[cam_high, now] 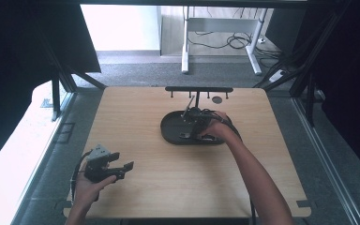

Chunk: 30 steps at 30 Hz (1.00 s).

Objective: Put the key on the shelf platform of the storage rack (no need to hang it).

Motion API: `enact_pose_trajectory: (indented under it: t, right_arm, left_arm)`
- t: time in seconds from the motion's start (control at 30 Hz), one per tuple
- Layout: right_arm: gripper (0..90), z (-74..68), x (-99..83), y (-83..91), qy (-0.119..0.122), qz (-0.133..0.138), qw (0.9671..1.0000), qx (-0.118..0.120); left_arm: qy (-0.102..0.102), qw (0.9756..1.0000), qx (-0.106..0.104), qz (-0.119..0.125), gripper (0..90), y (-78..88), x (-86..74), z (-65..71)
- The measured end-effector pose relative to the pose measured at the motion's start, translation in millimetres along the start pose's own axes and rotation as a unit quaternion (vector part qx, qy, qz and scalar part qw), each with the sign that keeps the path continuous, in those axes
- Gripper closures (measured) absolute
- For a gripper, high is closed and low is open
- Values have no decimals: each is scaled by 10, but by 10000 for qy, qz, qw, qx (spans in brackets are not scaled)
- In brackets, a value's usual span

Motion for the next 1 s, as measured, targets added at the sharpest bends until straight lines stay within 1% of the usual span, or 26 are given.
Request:
enact_pose_trajectory:
  t: [0.1,0.2,0.3,0.37,0.47,0.53,0.6,0.83,0.93,1.0]
  right_arm:
    - [636,-13,-36,41,-14,145,9999,86]
    - [572,-36,-57,92,26,244,9997,96]
    - [540,-68,-82,180,-2,468,9988,159]
    - [525,-86,-105,237,-23,527,9985,162]
    - [511,-97,-147,305,-69,603,9981,125]
    - [505,-104,-182,347,-144,676,9975,131]
    - [500,-106,-228,385,-151,727,9972,119]
    - [495,-122,-389,459,-276,882,9957,116]
    - [494,-136,-460,482,-305,894,9955,97]
    - [496,-144,-518,503,-333,989,9945,100]
  left_arm:
    - [-10,10000,-3,-13,274,-8,1,-1]
    - [-8,10000,8,-14,274,0,1,3]
    - [-28,10000,19,41,274,41,9,2]
    - [-6,10000,18,77,274,62,8,1]
    - [8,9999,41,91,274,76,4,-7]
    - [15,9999,42,91,274,79,3,-10]
    - [12,10000,37,86,274,75,2,-9]
    - [-2,10000,29,37,273,41,2,5]
    - [-1,10000,21,23,273,35,1,12]
    - [-5,10000,27,19,274,33,1,13]
Point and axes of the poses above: each handheld gripper's, and its own axes: y roughly backward along the jaws, x roughly out of its top, z roughly to its right, the point moved 1 cm from there along -y, roughly forward along the jaws, and after that the axes turned 12 degrees about -z, right-handed, at the moved point
